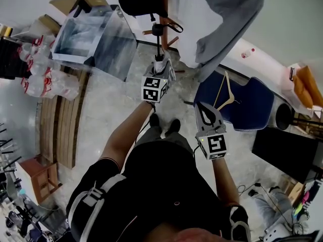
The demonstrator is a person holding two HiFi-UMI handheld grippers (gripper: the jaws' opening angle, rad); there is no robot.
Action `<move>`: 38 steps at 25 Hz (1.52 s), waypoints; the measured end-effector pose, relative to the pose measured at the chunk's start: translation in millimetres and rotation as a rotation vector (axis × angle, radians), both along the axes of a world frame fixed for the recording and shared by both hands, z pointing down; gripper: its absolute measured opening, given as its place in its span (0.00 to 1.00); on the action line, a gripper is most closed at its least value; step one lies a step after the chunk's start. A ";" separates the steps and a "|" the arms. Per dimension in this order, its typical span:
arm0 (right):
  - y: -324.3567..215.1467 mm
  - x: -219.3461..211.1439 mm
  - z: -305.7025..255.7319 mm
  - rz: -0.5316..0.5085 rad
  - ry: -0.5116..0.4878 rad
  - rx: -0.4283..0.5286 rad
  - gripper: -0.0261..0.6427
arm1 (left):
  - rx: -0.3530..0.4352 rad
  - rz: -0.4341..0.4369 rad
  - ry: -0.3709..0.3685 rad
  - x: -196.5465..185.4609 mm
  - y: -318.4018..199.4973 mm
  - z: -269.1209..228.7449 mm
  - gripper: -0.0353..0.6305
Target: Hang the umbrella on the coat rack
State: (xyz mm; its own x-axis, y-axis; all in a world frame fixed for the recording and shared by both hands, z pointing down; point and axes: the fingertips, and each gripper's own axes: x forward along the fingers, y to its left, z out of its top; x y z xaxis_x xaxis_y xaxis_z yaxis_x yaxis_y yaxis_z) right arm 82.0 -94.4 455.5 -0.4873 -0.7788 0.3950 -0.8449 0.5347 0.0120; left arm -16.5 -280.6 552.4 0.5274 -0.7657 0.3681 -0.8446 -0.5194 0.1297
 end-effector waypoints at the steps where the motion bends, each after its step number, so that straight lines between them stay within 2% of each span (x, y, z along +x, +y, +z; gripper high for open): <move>1: -0.5 0.2 -0.3 0.000 -0.001 0.002 0.04 | 0.005 -0.001 0.001 0.3 1.3 -1.4 0.11; 7: -4.5 1.3 -2.6 0.002 -0.004 0.018 0.04 | 0.034 -0.036 -0.003 -3.7 2.9 -7.1 0.11; 12: -2.3 -0.2 2.4 -0.010 0.003 -0.004 0.04 | 0.034 -0.039 -0.008 -2.6 -3.2 -8.6 0.11; 28: -5.9 0.2 -2.1 -0.018 -0.003 0.017 0.04 | 0.052 -0.021 -0.052 2.4 1.1 -22.7 0.11; 32: -4.7 2.7 2.6 -0.016 0.002 -0.009 0.04 | 0.074 0.002 -0.052 4.9 9.2 -35.5 0.11; 34: -5.4 2.1 3.3 -0.019 0.005 -0.009 0.04 | 0.063 0.005 -0.049 5.7 8.2 -34.4 0.11; 38: -8.0 -2.8 -1.2 -0.033 -0.008 0.022 0.04 | -0.009 0.000 -0.040 4.8 3.3 -19.8 0.11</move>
